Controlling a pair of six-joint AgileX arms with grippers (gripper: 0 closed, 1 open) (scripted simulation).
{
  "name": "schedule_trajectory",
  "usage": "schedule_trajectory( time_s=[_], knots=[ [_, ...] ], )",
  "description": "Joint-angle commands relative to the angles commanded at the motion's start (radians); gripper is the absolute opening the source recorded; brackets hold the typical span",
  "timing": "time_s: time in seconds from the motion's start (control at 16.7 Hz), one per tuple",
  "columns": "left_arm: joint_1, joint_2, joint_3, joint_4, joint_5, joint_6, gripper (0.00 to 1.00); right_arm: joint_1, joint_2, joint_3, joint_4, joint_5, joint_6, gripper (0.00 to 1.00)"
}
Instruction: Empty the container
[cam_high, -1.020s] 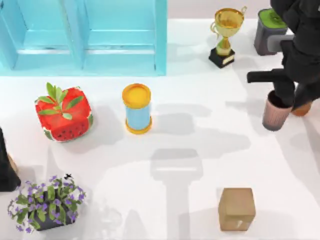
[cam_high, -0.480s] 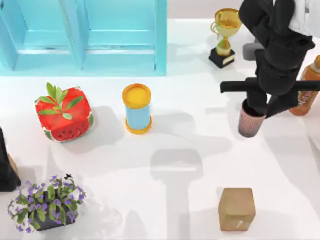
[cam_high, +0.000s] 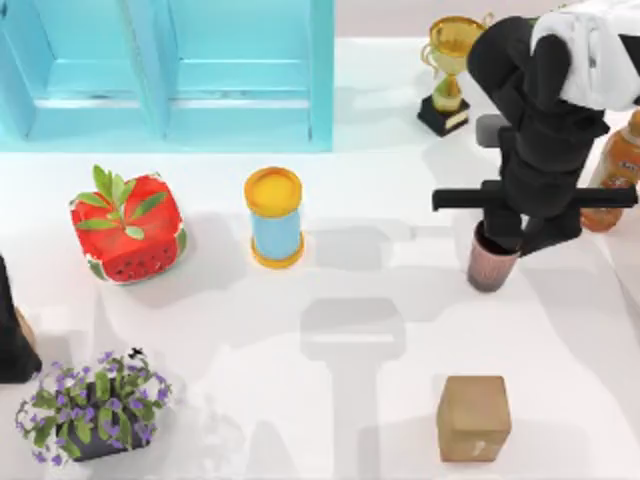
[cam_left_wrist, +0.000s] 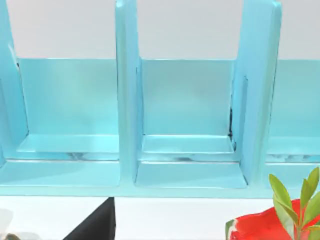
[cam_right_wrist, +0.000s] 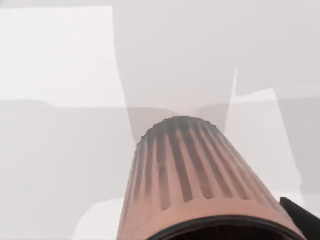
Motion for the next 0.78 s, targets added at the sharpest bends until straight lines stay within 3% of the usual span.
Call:
schedule_trajectory(
  time_s=[0.3,0.78],
  knots=[
    [0.0,0.0,0.0,0.0,0.0,0.0,1.0,0.002,0.006,-0.011,0.013,0.0,0.0,0.0],
    [0.0,0.0,0.0,0.0,0.0,0.0,1.0,0.002,0.006,-0.011,0.013,0.0,0.0,0.6]
  ],
)
